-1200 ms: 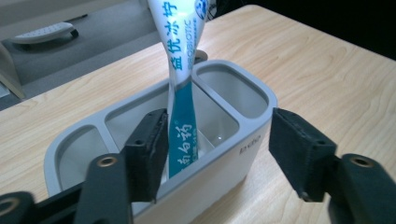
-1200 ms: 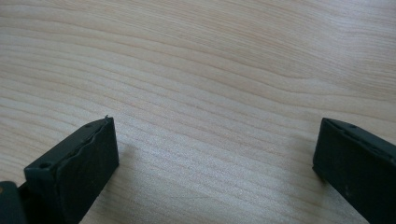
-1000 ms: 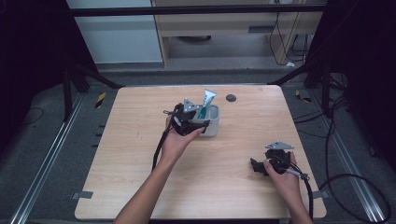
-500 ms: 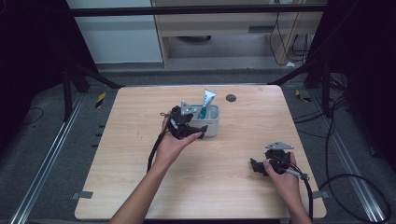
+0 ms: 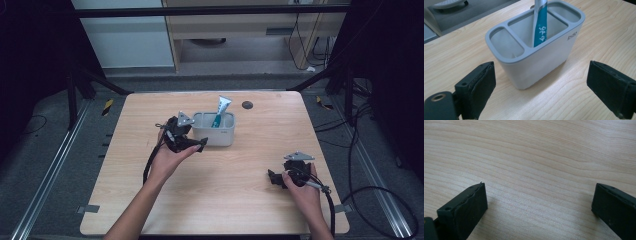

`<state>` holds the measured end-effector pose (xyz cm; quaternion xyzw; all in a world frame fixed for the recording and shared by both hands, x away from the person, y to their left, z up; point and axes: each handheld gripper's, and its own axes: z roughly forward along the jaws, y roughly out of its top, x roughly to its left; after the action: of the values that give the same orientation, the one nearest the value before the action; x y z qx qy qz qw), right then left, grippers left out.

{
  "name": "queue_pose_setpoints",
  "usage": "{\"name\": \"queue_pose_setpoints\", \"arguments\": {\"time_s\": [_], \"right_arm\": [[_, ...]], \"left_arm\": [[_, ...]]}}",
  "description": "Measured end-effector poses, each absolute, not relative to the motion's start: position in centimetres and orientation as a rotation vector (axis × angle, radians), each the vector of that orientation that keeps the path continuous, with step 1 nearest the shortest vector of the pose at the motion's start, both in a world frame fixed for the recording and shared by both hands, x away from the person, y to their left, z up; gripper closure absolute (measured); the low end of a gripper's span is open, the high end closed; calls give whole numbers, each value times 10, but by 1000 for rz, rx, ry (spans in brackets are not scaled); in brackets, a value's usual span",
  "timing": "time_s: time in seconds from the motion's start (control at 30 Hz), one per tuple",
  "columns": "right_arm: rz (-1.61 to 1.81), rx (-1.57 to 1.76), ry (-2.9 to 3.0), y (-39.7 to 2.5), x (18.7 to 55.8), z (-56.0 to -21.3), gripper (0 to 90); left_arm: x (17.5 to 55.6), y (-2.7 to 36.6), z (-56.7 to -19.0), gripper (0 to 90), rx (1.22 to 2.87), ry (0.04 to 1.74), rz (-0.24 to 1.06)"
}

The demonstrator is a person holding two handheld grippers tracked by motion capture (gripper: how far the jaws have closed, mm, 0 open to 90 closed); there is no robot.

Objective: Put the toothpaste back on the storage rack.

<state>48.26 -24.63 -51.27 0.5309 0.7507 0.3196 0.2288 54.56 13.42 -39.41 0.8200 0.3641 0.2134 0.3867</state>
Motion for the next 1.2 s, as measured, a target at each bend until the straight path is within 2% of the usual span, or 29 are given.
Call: {"name": "queue_pose_setpoints", "arguments": {"time_s": [1.2], "right_arm": [[880, 1462, 2066, -246, 483, -513, 5]], "left_arm": [[538, 211, -462, 70, 2155, 1101, 508]]}}
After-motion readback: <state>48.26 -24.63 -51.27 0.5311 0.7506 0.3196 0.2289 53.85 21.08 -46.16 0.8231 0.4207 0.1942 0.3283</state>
